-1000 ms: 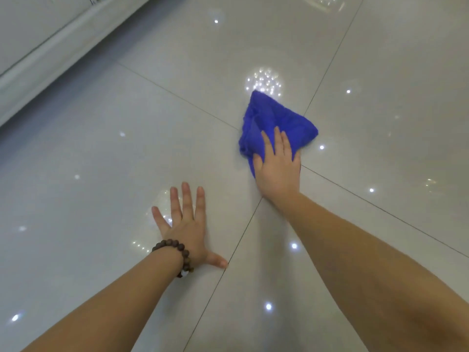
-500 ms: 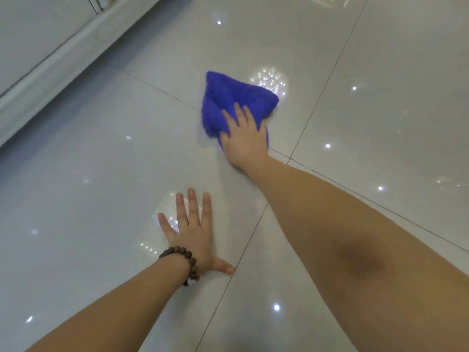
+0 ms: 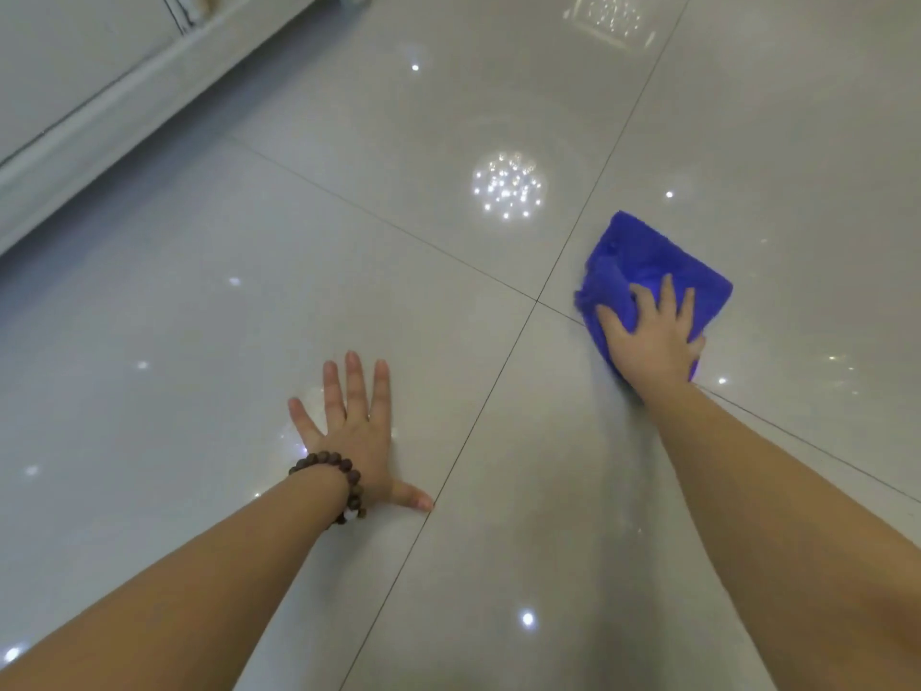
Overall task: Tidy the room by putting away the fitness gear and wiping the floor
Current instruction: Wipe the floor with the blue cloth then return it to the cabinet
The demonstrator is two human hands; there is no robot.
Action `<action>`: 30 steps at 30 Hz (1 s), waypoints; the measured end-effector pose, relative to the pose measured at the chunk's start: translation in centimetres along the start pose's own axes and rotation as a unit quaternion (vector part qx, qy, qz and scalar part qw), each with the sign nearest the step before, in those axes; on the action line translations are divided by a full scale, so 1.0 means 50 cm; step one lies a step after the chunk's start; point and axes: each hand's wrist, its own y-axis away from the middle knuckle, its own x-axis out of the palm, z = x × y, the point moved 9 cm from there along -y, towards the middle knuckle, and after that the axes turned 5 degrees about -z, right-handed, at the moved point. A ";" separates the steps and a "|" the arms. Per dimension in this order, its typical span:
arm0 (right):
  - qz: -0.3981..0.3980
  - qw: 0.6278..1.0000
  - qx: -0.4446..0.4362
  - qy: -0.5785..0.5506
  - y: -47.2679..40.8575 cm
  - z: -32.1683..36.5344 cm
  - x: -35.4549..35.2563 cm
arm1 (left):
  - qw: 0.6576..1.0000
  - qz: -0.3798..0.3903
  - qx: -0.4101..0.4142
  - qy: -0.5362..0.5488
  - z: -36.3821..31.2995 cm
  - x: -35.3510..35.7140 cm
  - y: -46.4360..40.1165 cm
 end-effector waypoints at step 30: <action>0.015 0.977 0.210 0.037 0.457 -0.308 -0.028 | 0.983 -0.107 0.141 -0.055 -0.117 0.021 0.136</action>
